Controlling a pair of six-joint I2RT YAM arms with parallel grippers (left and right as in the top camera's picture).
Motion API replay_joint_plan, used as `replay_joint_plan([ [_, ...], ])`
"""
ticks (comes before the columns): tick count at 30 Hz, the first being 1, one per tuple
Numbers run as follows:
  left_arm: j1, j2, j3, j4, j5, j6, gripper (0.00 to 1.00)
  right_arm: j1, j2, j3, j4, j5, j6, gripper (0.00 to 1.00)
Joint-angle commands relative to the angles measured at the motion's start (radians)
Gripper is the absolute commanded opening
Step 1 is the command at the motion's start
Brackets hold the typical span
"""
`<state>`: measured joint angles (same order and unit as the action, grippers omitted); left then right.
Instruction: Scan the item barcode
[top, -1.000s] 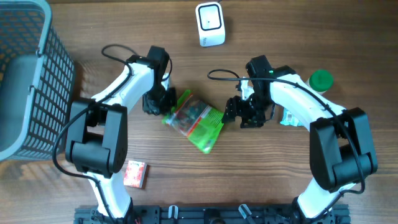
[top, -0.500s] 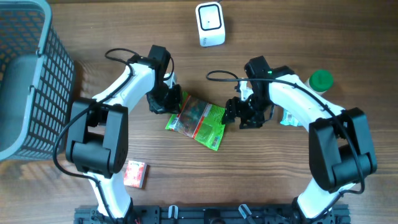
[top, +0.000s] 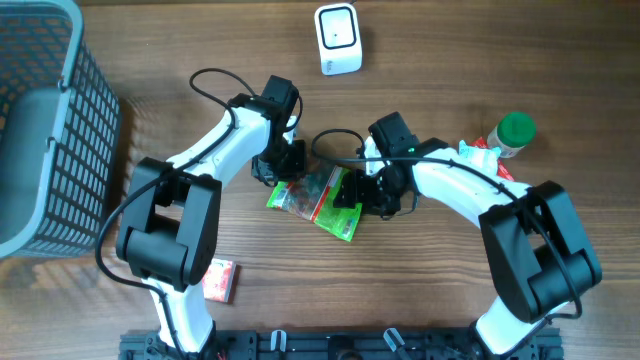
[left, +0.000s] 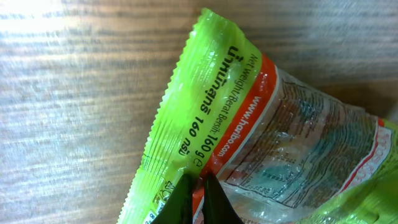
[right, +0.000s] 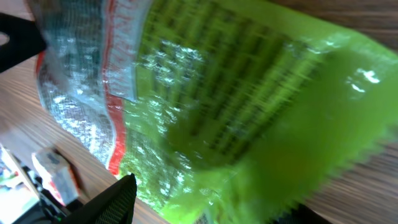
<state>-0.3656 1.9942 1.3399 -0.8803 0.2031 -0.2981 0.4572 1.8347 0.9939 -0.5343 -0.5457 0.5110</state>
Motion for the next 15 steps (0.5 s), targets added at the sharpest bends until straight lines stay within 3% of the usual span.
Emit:
replay_joint_plan([
  [1, 0.006, -0.034, 0.03, 0.007, 0.002, 0.006, 0.04, 0.017, 0.007, -0.043, 0.024, 0.021, 0.047, 0.63],
  [5, 0.006, -0.096, 0.056, 0.019, -0.02, 0.0, 0.04, 0.017, 0.007, -0.043, 0.033, 0.021, 0.047, 0.64],
  [11, 0.011, -0.093, 0.032, 0.019, -0.241, -0.002, 0.04, 0.017, 0.007, -0.043, 0.036, 0.026, 0.072, 0.68],
  [15, 0.011, -0.069, -0.037, 0.087, -0.25, -0.002, 0.04, 0.017, 0.007, -0.043, 0.051, 0.029, 0.094, 0.68],
])
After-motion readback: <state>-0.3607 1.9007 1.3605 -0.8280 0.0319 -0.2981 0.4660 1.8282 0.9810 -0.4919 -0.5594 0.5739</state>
